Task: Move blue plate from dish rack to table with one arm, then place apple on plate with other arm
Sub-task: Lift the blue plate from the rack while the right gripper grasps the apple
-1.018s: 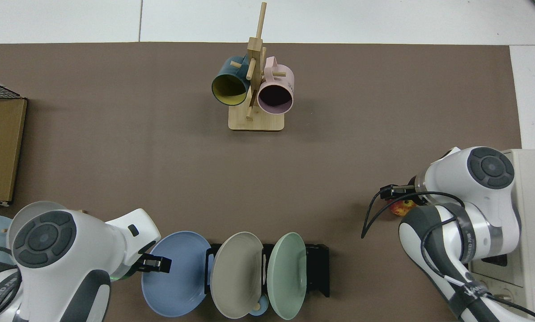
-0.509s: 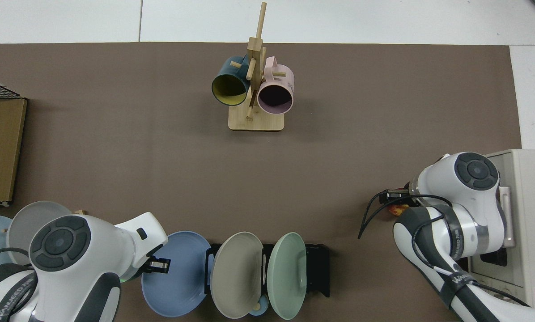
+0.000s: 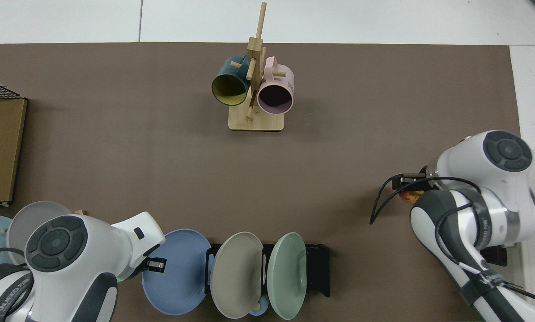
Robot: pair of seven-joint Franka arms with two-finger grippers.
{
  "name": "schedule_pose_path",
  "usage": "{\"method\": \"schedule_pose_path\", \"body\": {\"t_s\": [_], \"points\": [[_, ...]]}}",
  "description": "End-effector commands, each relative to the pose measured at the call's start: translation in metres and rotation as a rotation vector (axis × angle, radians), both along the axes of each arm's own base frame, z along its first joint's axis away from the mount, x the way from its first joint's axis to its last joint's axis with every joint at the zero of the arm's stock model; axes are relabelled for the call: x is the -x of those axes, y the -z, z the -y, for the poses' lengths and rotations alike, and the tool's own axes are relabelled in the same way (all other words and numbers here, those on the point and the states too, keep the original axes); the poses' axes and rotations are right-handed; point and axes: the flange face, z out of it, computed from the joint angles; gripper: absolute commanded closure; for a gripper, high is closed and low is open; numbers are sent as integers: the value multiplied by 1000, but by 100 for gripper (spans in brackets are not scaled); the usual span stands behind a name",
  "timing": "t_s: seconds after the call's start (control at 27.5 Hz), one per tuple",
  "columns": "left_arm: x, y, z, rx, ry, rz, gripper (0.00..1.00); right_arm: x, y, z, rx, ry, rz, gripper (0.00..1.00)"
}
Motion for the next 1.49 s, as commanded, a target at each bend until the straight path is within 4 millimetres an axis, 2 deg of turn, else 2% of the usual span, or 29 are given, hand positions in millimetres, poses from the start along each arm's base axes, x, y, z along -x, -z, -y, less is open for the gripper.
{"method": "schedule_pose_path", "body": {"t_s": [0.0,0.18,0.29,0.51,0.62,0.76,0.84,0.95,1.05,1.13,1.35,1.45], "points": [[-3,-29,3,3,3,29,100,-16,-60,2,-7,44,20,100],[-5,-50,0,-37,11,16,100,-31,-110,3,-7,64,37,100],[-8,-68,-1,-34,5,19,100,-35,-126,-1,-7,61,39,100],[-19,-107,-8,-17,-27,62,100,-43,-126,-2,-58,130,106,100],[-25,-129,-18,1,-50,85,100,-43,-126,-9,-63,137,113,100],[-37,-136,-24,15,-63,87,100,-44,-126,-12,-62,172,117,100],[-44,-135,-30,29,-76,92,100,-44,-126,-16,-62,179,118,100],[-58,-135,-42,65,-94,104,100,-45,-128,-35,-70,184,140,100],[-76,-135,-48,125,-123,130,100,-46,-128,-40,-70,227,154,100],[-92,-130,-50,175,-144,149,100,-44,-129,-59,-74,225,157,100],[-133,-96,-44,280,-204,199,100,-43,-133,-83,-87,250,177,100],[-148,-72,-38,322,-232,198,100,-42,-133,-87,-85,259,174,100]]}}
